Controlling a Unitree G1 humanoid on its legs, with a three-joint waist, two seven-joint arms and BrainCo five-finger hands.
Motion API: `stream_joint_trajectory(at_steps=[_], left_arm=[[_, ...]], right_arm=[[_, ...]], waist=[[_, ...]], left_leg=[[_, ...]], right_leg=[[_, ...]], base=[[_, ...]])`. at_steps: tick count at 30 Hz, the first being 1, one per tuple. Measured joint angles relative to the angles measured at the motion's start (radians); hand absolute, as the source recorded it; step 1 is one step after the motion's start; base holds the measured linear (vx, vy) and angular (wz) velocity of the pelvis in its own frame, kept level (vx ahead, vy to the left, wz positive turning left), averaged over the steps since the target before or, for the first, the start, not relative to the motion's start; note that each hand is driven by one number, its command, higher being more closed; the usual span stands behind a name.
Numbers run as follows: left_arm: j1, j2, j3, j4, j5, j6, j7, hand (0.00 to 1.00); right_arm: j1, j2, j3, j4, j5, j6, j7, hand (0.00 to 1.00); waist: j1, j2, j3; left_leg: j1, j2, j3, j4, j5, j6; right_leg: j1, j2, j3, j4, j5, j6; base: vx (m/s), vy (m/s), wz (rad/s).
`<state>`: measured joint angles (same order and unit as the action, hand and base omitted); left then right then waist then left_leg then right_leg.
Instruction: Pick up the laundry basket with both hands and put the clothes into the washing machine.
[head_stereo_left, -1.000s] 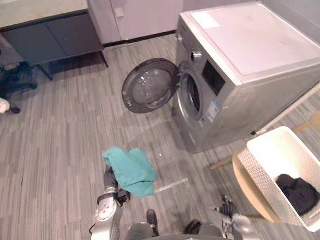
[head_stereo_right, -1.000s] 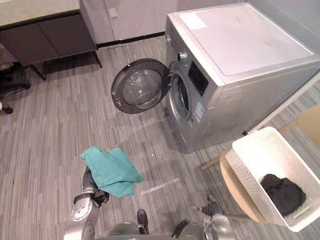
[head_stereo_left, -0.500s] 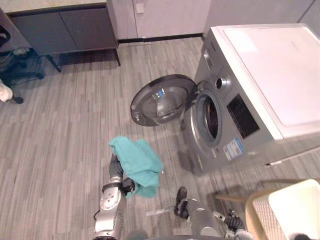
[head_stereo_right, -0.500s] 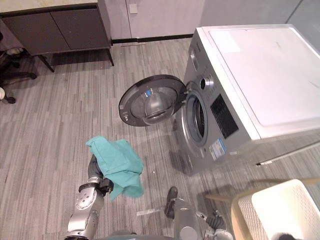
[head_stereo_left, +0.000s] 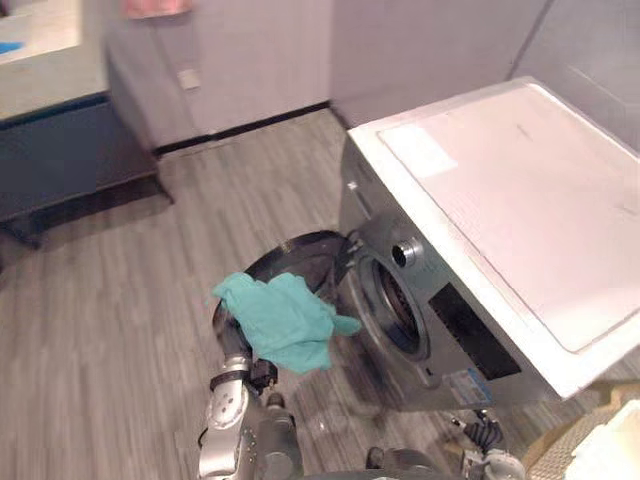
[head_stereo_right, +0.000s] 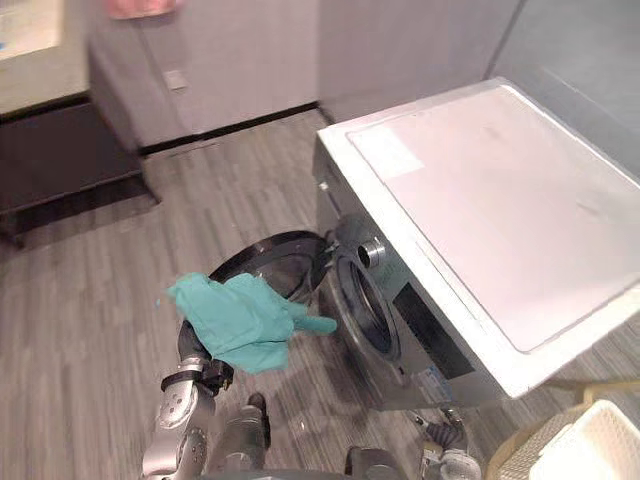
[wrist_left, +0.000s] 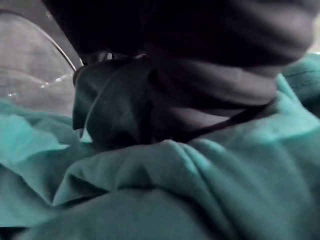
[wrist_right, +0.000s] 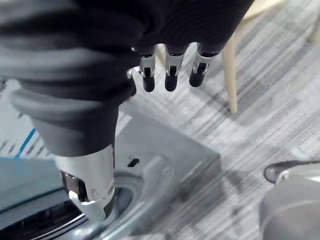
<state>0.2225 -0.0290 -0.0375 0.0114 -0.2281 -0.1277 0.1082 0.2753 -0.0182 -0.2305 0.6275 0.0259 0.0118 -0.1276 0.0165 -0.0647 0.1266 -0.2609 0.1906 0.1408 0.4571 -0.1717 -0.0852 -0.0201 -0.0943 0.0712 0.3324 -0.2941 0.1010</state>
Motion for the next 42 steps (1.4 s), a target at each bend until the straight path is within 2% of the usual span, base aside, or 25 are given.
stream_joint_trajectory(at_steps=[3,5,6,8,9,10,11,13,16,17,18,19,20,21,22,23,24,25,28,30,33,35,37,38,42], left_arm=[[-0.006,0.037,-0.009,0.018,0.005,0.000,-0.001,1.00],[-0.008,0.051,-0.003,0.044,0.005,0.001,-0.001,1.00],[-0.009,0.056,0.006,0.061,0.005,0.001,0.001,1.00],[-0.010,0.064,0.021,0.105,0.006,0.004,0.003,1.00],[-0.010,0.063,0.022,0.119,0.006,0.008,0.003,1.00],[-0.010,0.063,0.022,0.119,0.006,0.009,0.003,1.00],[-0.010,0.072,0.028,0.121,0.007,0.009,0.000,1.00],[-0.012,0.063,0.037,0.127,0.008,0.008,-0.001,1.00],[-0.016,0.060,0.047,0.161,0.008,0.009,0.000,1.00],[-0.015,0.060,0.047,0.167,0.008,0.010,0.001,1.00],[-0.015,0.060,0.046,0.170,0.006,0.010,0.001,1.00],[-0.016,0.059,0.045,0.170,0.006,0.009,0.001,1.00],[-0.016,0.060,0.045,0.170,0.005,0.009,0.002,1.00],[-0.017,0.058,0.045,0.170,0.005,0.008,0.003,1.00],[-0.018,0.058,0.045,0.171,0.005,0.008,0.003,1.00],[-0.021,0.060,0.044,0.172,0.005,0.007,0.006,1.00],[-0.040,0.069,0.040,0.171,0.004,0.008,0.006,1.00],[-0.050,0.073,0.040,0.169,0.005,0.008,0.006,1.00],[-0.042,0.072,0.032,0.103,0.005,0.006,0.005,1.00],[-0.071,0.072,0.031,0.081,0.004,0.002,0.007,1.00],[-0.137,0.071,0.027,0.080,0.004,0.002,0.030,1.00],[-0.172,0.070,0.025,0.080,0.004,0.002,0.052,1.00],[-0.251,0.068,0.017,0.076,0.004,-0.003,0.093,1.00],[-0.256,0.068,0.017,0.076,0.004,-0.004,0.095,1.00],[-0.392,0.058,0.019,0.076,0.005,-0.008,0.161,1.00]], right_arm=[[-0.036,-0.010,0.030,0.037,-0.005,-0.017,0.028,0.00],[-0.082,-0.009,0.060,0.083,-0.019,-0.026,0.043,0.00],[-0.114,-0.010,0.076,0.118,-0.027,-0.027,0.045,0.00],[-0.164,-0.015,0.090,0.172,-0.036,-0.028,0.045,0.00],[-0.172,-0.029,0.091,0.190,-0.036,-0.028,0.045,0.00],[-0.172,-0.038,0.091,0.192,-0.036,-0.028,0.045,0.00],[-0.171,-0.052,0.090,0.192,-0.036,-0.029,0.044,0.00],[-0.164,-0.082,0.086,0.217,-0.036,-0.029,0.043,0.00],[-0.170,-0.120,0.085,0.221,-0.031,-0.032,0.035,0.00],[-0.169,-0.122,0.085,0.220,-0.031,-0.033,0.034,0.00],[-0.172,-0.115,0.084,0.217,-0.027,-0.036,0.032,0.00],[-0.177,-0.117,0.080,0.215,-0.027,-0.036,0.023,0.00],[-0.180,-0.119,0.079,0.211,-0.027,-0.037,0.019,0.00],[-0.181,-0.127,0.078,0.206,-0.027,-0.039,0.018,0.00],[-0.180,-0.132,0.077,0.204,-0.027,-0.039,0.018,0.00],[-0.180,-0.117,0.072,0.190,-0.027,-0.039,0.017,0.00],[-0.171,-0.097,0.067,0.167,-0.026,-0.040,0.017,0.00],[-0.169,-0.088,0.066,0.156,-0.026,-0.039,0.017,0.00],[-0.157,-0.068,0.069,0.060,-0.024,-0.038,0.016,0.00],[-0.185,-0.068,0.085,0.009,-0.017,-0.040,0.004,0.00],[-0.244,-0.065,0.093,-0.051,0.004,-0.039,-0.009,0.00],[-0.260,-0.064,0.094,-0.085,0.011,-0.038,-0.028,0.00],[-0.295,-0.064,0.092,-0.164,0.024,-0.039,-0.057,0.00],[-0.297,-0.063,0.092,-0.170,0.025,-0.040,-0.059,0.00],[-0.358,-0.047,0.086,-0.270,0.053,-0.044,-0.094,0.00]], waist=[[-0.001,-0.001,-0.001],[-0.002,0.012,-0.005],[-0.003,0.017,-0.005],[-0.006,0.029,0.001],[-0.010,0.040,0.006],[-0.022,0.047,0.006],[-0.040,0.058,0.006],[-0.053,0.070,0.008],[-0.050,0.085,0.023],[-0.046,0.083,0.024],[-0.028,0.064,0.036],[-0.017,0.066,0.037],[-0.015,0.072,0.038],[-0.011,0.087,0.037],[-0.003,0.095,0.040],[-0.004,0.082,0.048],[-0.016,0.055,0.068],[-0.018,0.045,0.086],[-0.025,0.045,0.129],[-0.023,0.054,0.165],[-0.016,0.057,0.217],[-0.014,0.059,0.235],[-0.004,0.052,0.269],[-0.004,0.052,0.270],[0.000,0.048,0.297]], left_leg=[[0.041,0.004,0.111,0.011,-0.050,0.023],[0.067,0.014,0.181,-0.023,-0.056,0.027],[0.085,0.018,0.229,-0.046,-0.056,0.027],[0.142,0.016,0.342,-0.092,-0.055,0.027],[0.169,0.013,0.366,-0.109,-0.055,0.027],[0.174,0.014,0.368,-0.108,-0.055,0.027],[0.177,0.013,0.366,-0.107,-0.053,0.025],[0.175,0.040,0.355,-0.066,-0.052,0.026],[0.114,0.108,0.254,0.168,-0.023,0.047],[0.093,0.110,0.221,0.222,0.000,0.061],[0.044,0.095,0.142,0.284,-0.011,0.052],[0.039,0.065,0.070,0.220,-0.064,0.038],[0.036,0.049,0.037,0.159,-0.064,0.039],[0.046,0.034,-0.007,0.054,-0.023,0.039],[0.052,0.030,-0.021,0.032,-0.031,0.010],[0.066,0.015,-0.029,0.006,-0.049,-0.020],[0.058,-0.005,-0.014,0.003,-0.053,-0.024],[0.050,-0.013,-0.006,0.018,-0.053,-0.023],[-0.034,-0.005,0.004,0.182,-0.134,-0.006],[-0.135,0.023,0.016,0.352,-0.231,0.009],[-0.272,0.058,0.021,0.537,-0.307,0.016],[-0.342,0.079,0.018,0.611,-0.329,0.015],[-0.491,0.111,-0.010,0.758,-0.361,0.012],[-0.504,0.113,-0.013,0.768,-0.363,0.011],[-0.788,0.146,-0.085,0.994,-0.411,0.002]], right_leg=[[-0.025,-0.024,0.080,-0.014,0.039,0.035],[-0.085,-0.034,0.049,0.020,0.071,0.057],[-0.120,-0.052,-0.022,0.037,0.090,0.054],[-0.150,-0.127,-0.327,0.051,0.097,0.021],[-0.137,-0.153,-0.435,0.046,0.101,0.008],[-0.132,-0.154,-0.451,0.043,0.103,0.004],[-0.121,-0.145,-0.452,0.027,0.103,0.003],[-0.105,-0.122,-0.444,0.013,0.103,0.003],[-0.071,-0.081,-0.396,0.007,0.103,-0.006],[-0.064,-0.080,-0.381,0.003,0.105,-0.010],[-0.056,-0.087,-0.336,-0.006,0.107,-0.013],[-0.066,-0.087,-0.301,-0.001,0.108,-0.013],[-0.077,-0.083,-0.284,0.009,0.108,-0.013],[-0.104,-0.074,-0.266,0.039,0.106,-0.010],[-0.123,-0.066,-0.252,0.058,0.103,-0.005],[-0.157,-0.077,-0.230,0.095,0.090,0.012],[-0.189,-0.107,-0.230,0.136,0.082,0.018],[-0.202,-0.121,-0.231,0.161,0.081,0.020],[-0.288,-0.151,-0.222,0.305,0.029,0.026],[-0.407,-0.156,-0.177,0.463,-0.048,0.033],[-0.570,-0.153,-0.125,0.646,-0.107,0.027],[-0.642,-0.151,-0.114,0.717,-0.127,0.020],[-0.795,-0.139,-0.095,0.861,-0.159,0.010],[-0.808,-0.138,-0.093,0.872,-0.160,0.009],[-1.084,-0.115,-0.072,1.091,-0.206,-0.004]], base=[[0.11,0.260,-1.01],[-0.01,0.129,-1.16],[-0.03,0.107,-1.46],[-0.01,0.078,-1.45],[0.02,0.046,-0.88],[0.06,0.027,-0.35],[0.09,-0.009,-0.07],[0.09,-0.070,-0.22],[0.09,-0.145,-0.51],[0.09,-0.029,-0.71],[0.05,0.046,-0.89],[0.05,0.082,-0.97],[0.04,0.118,-0.94],[0.03,0.134,-0.77],[0.03,0.198,-0.79],[0.00,0.161,-0.42],[-0.03,0.139,-0.17],[-0.09,0.101,0.05],[-0.14,0.089,-0.14],[-0.17,0.040,-0.30],[-0.20,-0.011,-0.27],[-0.17,-0.009,-0.14],[-0.15,-0.013,-0.14],[-0.14,-0.030,-0.13],[-0.12,-0.075,-0.07]])
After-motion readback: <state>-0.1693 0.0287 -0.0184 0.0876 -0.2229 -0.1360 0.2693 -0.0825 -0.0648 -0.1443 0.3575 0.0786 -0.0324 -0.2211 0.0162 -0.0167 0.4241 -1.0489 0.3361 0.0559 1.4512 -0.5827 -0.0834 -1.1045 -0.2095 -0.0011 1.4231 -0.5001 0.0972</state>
